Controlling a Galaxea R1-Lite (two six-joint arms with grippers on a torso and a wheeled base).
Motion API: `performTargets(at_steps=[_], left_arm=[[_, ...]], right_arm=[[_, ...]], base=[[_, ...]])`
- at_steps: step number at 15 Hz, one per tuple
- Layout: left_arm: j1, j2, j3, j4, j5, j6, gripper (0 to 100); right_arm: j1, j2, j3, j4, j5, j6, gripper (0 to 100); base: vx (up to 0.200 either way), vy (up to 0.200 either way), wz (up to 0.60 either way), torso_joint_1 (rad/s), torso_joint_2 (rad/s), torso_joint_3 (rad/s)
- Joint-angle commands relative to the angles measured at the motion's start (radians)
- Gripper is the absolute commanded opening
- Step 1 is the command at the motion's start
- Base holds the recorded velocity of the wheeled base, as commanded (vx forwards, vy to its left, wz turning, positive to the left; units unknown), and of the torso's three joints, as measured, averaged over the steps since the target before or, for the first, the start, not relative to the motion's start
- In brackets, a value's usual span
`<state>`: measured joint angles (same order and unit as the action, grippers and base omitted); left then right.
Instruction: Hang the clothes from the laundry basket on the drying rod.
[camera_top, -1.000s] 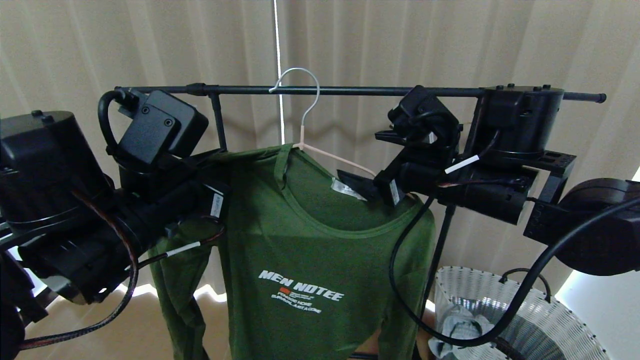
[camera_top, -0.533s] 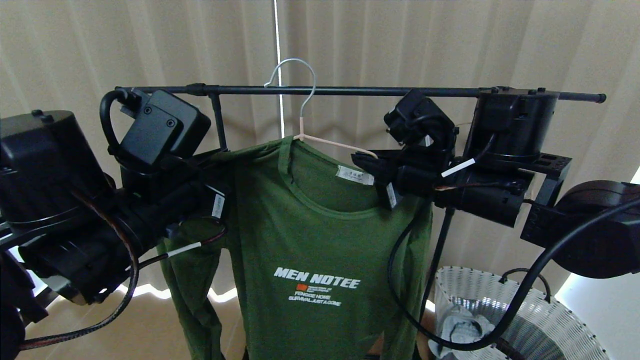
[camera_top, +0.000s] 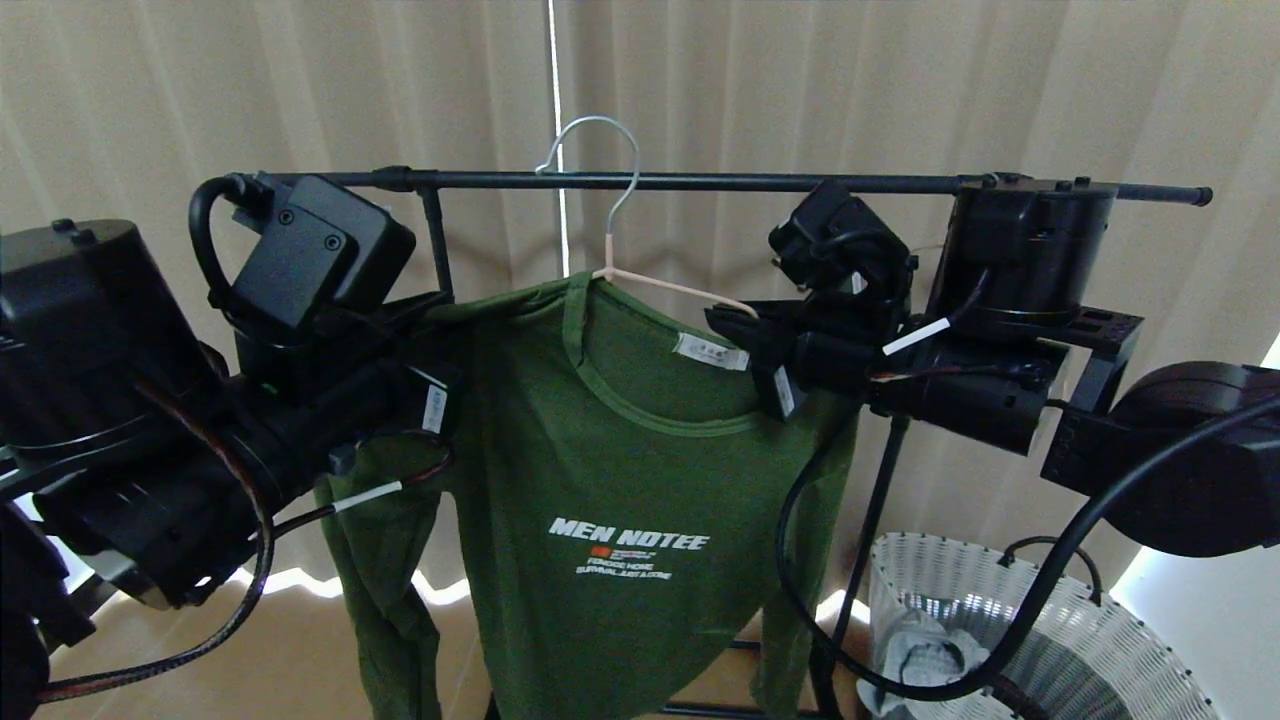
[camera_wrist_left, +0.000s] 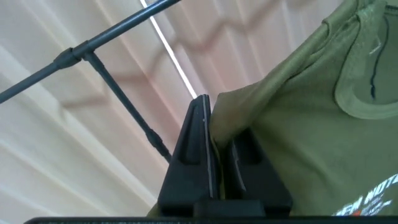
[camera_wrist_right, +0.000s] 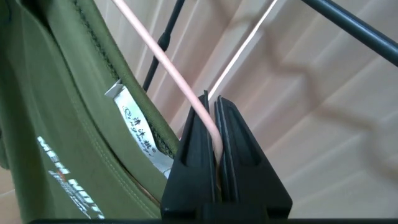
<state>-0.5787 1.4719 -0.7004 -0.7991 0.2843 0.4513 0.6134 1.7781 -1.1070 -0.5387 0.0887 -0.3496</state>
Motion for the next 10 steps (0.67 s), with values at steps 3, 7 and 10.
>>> performTargets(at_steps=[3, 7, 10], left_arm=[[0.005, -0.058, 0.018, 0.003, -0.076, -0.014, 100], [0.007, -0.125, 0.064, 0.006, -0.105, -0.019, 100], [0.039, -0.127, 0.137, 0.005, -0.106, -0.025, 100]], right_arm=[[-0.035, -0.06, 0.027, 0.002, -0.026, 0.0, 0], [-0.124, -0.144, 0.113, -0.01, -0.026, 0.001, 0], [-0.158, -0.213, 0.153, -0.014, -0.023, 0.006, 0]], base=[[0.0, 0.0, 0.0, 0.0, 0.0, 0.0], [0.0, 0.0, 0.0, 0.0, 0.0, 0.0], [0.0, 0.0, 0.0, 0.0, 0.0, 0.0]])
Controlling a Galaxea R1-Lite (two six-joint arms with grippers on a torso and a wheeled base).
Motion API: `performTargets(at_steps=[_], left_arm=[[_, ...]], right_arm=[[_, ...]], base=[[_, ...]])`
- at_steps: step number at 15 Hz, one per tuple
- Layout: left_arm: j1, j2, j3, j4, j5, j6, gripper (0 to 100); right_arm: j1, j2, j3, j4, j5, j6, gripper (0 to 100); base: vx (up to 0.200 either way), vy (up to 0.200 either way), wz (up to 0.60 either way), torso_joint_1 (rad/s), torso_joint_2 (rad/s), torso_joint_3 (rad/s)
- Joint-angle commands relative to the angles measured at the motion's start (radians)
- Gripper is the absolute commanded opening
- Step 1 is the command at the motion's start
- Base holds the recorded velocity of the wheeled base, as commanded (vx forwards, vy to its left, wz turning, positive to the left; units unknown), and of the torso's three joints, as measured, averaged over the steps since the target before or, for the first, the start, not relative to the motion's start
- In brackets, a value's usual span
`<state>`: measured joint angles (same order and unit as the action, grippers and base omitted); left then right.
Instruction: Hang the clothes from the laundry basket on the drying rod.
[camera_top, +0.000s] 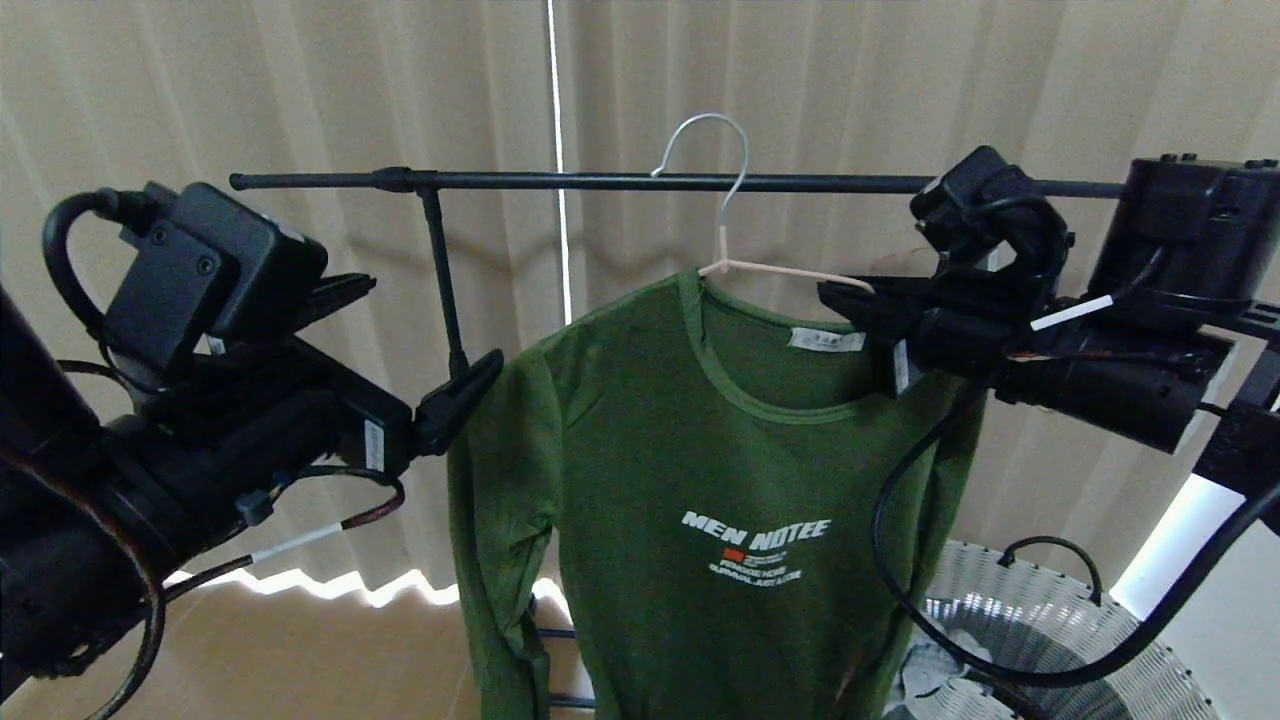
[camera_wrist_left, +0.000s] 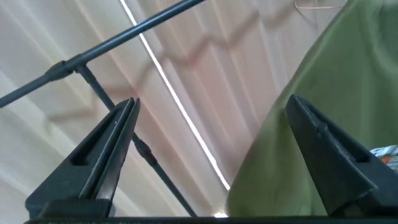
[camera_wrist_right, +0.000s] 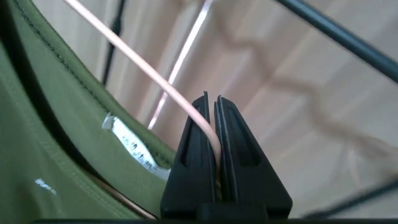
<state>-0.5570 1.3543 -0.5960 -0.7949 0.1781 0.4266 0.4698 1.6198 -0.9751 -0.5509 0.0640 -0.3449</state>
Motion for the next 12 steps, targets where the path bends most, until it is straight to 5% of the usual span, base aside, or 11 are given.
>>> performTargets(at_steps=[1, 6, 9, 10, 12], left_arm=[[0.026, -0.006, 0.064, -0.001, -0.008, -0.003, 100], [0.098, 0.002, 0.131, 0.0, -0.164, -0.014, 100], [0.111, 0.023, 0.131, 0.0, -0.169, -0.011, 100], [0.111, 0.031, 0.131, 0.0, -0.169, -0.011, 0], [0.109, 0.034, 0.131, 0.0, -0.167, -0.011, 0]], right_arm=[[-0.014, -0.075, 0.033, -0.001, 0.005, 0.003, 0], [-0.014, -0.135, 0.07, -0.006, 0.011, 0.023, 0], [-0.011, -0.138, 0.07, -0.008, 0.013, 0.037, 0], [-0.008, -0.138, 0.07, -0.008, 0.013, 0.041, 0], [-0.008, -0.138, 0.07, -0.008, 0.013, 0.043, 0]], base=[[0.0, 0.0, 0.0, 0.0, 0.0, 0.0], [0.0, 0.0, 0.0, 0.0, 0.0, 0.0], [0.0, 0.0, 0.0, 0.0, 0.0, 0.0], [0.0, 0.0, 0.0, 0.0, 0.0, 0.0], [0.0, 0.0, 0.0, 0.0, 0.0, 0.0]])
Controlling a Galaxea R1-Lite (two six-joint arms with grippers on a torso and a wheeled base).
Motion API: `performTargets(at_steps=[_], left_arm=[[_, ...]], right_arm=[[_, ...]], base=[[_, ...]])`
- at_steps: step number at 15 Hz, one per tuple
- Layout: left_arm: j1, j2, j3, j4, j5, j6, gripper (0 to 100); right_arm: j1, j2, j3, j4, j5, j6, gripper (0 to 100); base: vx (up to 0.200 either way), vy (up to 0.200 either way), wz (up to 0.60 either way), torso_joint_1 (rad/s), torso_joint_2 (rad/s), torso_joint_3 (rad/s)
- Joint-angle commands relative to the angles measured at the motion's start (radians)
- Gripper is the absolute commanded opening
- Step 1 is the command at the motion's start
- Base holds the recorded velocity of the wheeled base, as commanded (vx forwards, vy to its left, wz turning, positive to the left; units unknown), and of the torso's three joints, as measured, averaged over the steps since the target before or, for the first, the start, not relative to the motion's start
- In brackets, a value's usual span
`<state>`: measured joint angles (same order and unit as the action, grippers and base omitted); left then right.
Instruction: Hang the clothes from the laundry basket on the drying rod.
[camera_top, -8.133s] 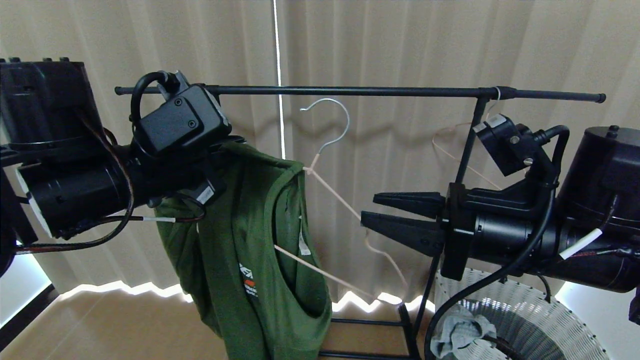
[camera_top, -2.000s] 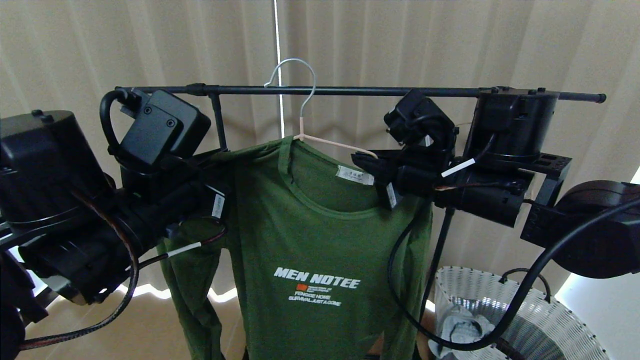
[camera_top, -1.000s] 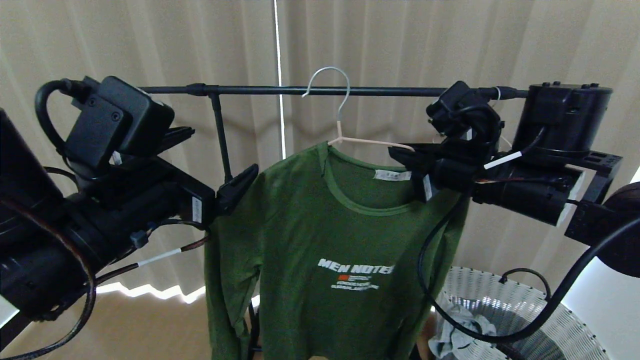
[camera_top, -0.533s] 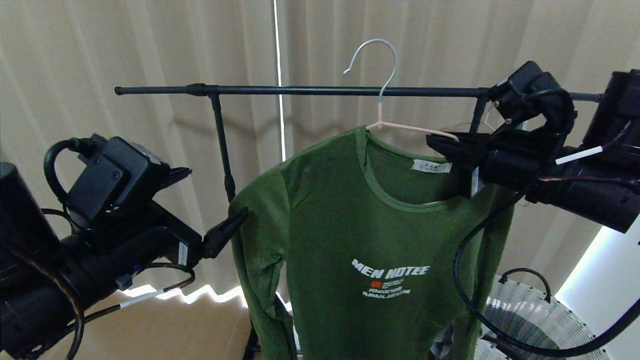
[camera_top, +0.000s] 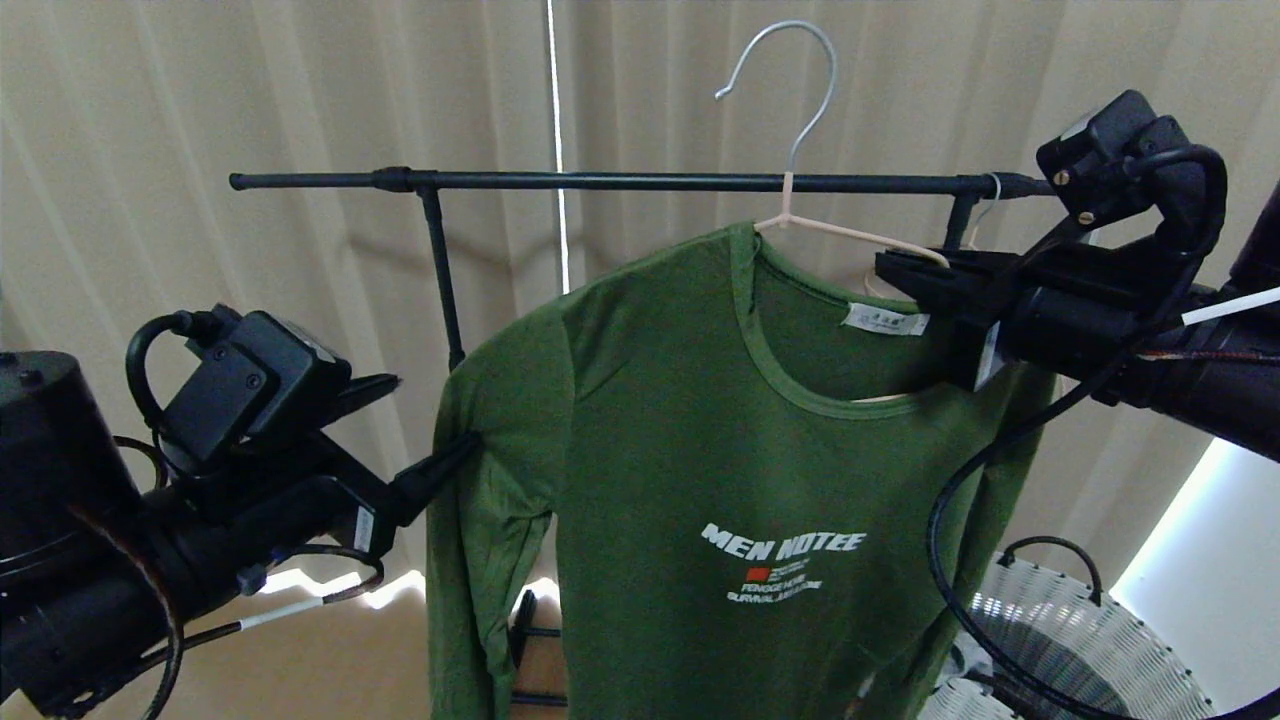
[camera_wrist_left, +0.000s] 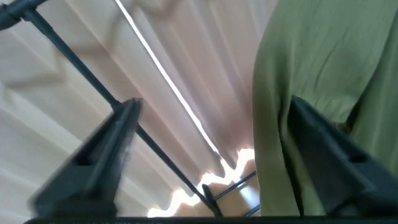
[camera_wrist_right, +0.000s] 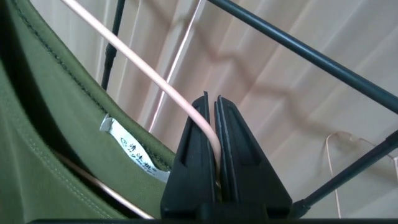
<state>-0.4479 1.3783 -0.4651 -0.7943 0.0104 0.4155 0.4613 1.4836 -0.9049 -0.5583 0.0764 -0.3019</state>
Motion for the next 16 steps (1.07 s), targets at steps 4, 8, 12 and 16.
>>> performTargets(at_steps=[4, 8, 12, 16], left_arm=[[0.083, 0.01, 0.006, -0.002, 0.005, 0.014, 0], [0.178, 0.001, 0.011, -0.003, 0.0, 0.037, 0], [0.172, -0.015, 0.003, -0.002, 0.0, 0.031, 100], [0.179, -0.067, 0.003, 0.003, 0.0, 0.002, 100]], right_arm=[[-0.006, -0.003, -0.002, 0.0, -0.006, -0.002, 0], [-0.038, -0.005, -0.003, 0.0, -0.006, -0.003, 0], [-0.038, -0.005, -0.006, 0.001, -0.012, -0.005, 0], [-0.041, 0.001, -0.014, 0.006, -0.043, -0.006, 0]], base=[[0.0, 0.0, 0.0, 0.0, 0.0, 0.0], [0.0, 0.0, 0.0, 0.0, 0.0, 0.0], [0.0, 0.0, 0.0, 0.0, 0.0, 0.0], [0.0, 0.0, 0.0, 0.0, 0.0, 0.0]])
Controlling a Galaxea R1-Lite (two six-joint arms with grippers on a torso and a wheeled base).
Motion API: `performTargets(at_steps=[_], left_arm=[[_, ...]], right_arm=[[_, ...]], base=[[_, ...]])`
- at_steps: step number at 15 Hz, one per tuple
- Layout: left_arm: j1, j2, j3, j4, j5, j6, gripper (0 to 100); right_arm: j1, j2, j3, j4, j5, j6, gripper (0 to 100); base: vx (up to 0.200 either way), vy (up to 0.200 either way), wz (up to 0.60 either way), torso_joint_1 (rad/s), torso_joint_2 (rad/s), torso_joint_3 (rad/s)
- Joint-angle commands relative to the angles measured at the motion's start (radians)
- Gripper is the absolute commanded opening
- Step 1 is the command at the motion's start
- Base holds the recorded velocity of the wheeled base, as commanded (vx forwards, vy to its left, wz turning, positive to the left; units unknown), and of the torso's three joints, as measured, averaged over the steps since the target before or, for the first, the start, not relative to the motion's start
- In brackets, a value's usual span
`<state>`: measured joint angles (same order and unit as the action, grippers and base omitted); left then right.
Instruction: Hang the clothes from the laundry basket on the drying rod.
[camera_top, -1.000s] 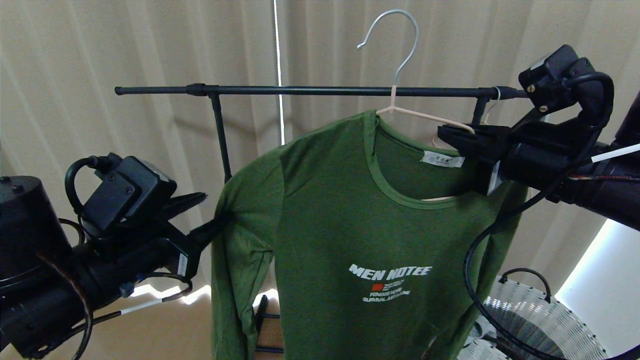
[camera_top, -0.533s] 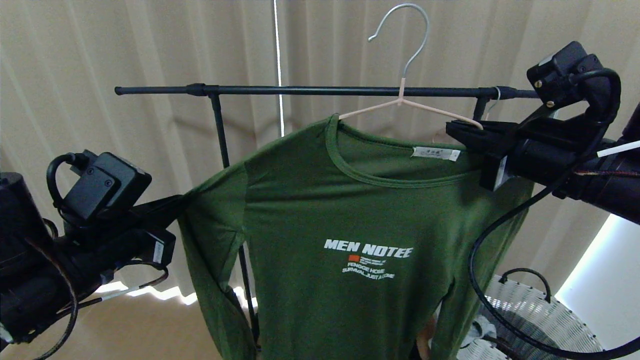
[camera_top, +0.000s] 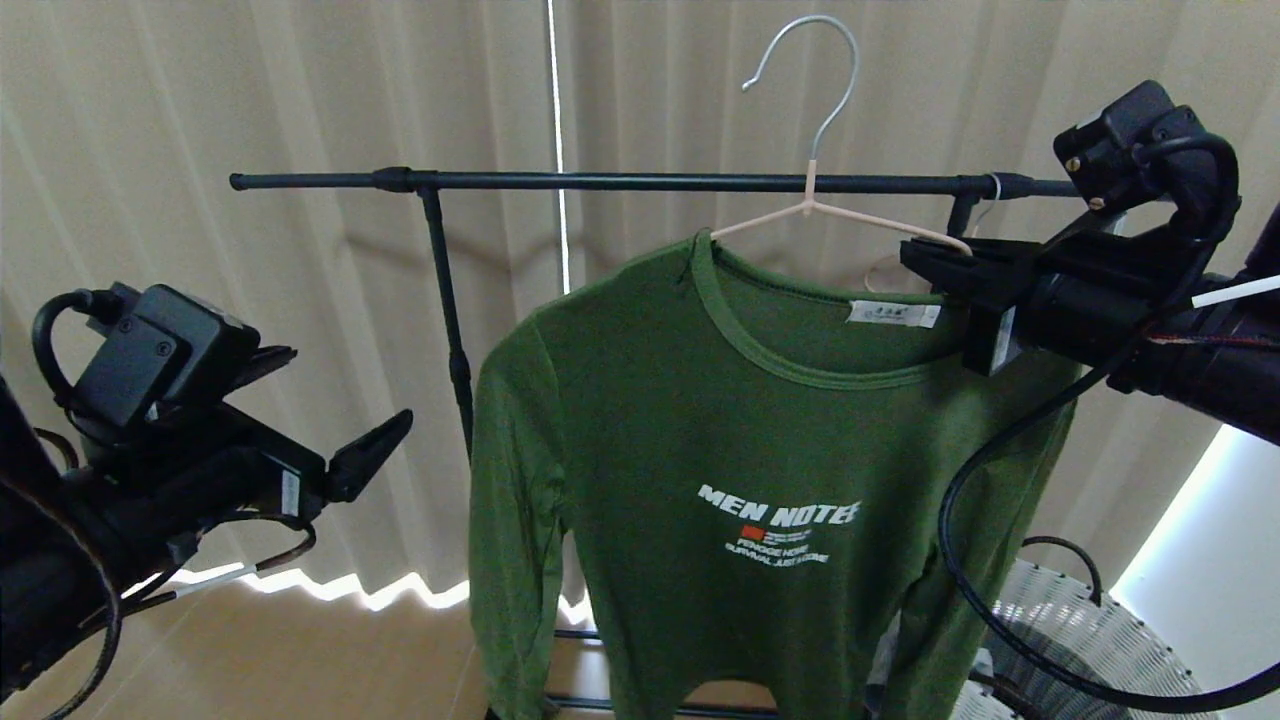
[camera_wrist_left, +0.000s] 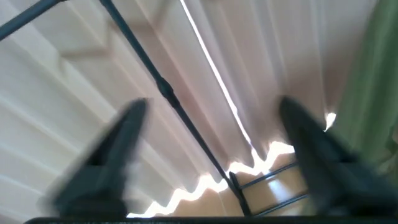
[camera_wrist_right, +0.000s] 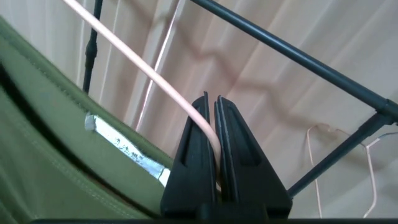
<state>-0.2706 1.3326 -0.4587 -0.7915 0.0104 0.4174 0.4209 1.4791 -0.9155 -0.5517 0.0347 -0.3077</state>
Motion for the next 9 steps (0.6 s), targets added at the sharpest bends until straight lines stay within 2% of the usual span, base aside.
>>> performTargets(at_steps=[1, 4, 6, 9], left_arm=[[0.002, -0.033, -0.008, 0.0, 0.0, -0.009, 100], [0.041, -0.112, 0.0, 0.021, 0.0, -0.063, 100], [0.07, -0.151, 0.054, 0.023, 0.0, -0.04, 100], [0.071, -0.2, 0.107, 0.02, 0.002, -0.014, 100]], right_arm=[[-0.002, 0.006, 0.0, 0.006, -0.006, -0.001, 0], [-0.025, 0.004, 0.007, 0.013, -0.058, -0.002, 0], [-0.05, 0.004, 0.012, 0.049, -0.104, -0.001, 0], [-0.065, 0.003, 0.017, 0.136, -0.26, -0.001, 0]], base=[[0.0, 0.0, 0.0, 0.0, 0.0, 0.0], [0.0, 0.0, 0.0, 0.0, 0.0, 0.0], [0.0, 0.0, 0.0, 0.0, 0.0, 0.0], [0.0, 0.0, 0.0, 0.0, 0.0, 0.0]])
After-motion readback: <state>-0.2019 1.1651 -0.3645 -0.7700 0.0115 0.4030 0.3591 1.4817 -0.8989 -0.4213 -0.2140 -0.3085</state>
